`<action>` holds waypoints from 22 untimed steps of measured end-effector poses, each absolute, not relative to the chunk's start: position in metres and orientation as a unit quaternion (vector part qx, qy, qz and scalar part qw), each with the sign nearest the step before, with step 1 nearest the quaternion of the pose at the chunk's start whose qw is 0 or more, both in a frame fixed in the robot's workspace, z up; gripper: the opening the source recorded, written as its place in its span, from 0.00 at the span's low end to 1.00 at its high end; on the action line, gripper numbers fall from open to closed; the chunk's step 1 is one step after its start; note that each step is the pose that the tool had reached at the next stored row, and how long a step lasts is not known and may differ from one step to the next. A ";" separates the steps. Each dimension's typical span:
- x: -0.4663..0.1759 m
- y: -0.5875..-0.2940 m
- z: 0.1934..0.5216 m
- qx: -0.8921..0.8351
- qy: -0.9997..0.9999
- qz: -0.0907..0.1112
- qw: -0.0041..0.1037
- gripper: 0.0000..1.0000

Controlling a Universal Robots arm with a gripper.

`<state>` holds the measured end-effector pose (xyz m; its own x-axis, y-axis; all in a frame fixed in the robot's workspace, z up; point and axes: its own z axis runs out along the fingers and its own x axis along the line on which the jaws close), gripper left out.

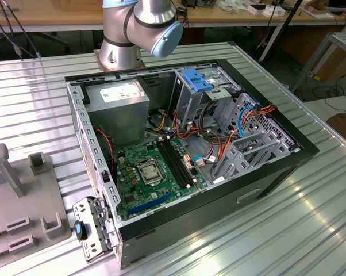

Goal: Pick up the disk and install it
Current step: 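Pick up the disk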

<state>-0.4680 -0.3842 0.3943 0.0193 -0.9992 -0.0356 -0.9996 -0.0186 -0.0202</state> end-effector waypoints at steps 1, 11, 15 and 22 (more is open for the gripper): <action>-0.468 -0.384 0.395 -0.714 0.700 0.006 0.020 0.37; -0.468 -0.384 0.398 -0.714 0.700 0.006 0.020 0.37; -0.468 -0.384 0.399 -0.714 0.700 0.006 0.020 0.37; -0.468 -0.384 0.401 -0.714 0.700 0.006 0.020 0.37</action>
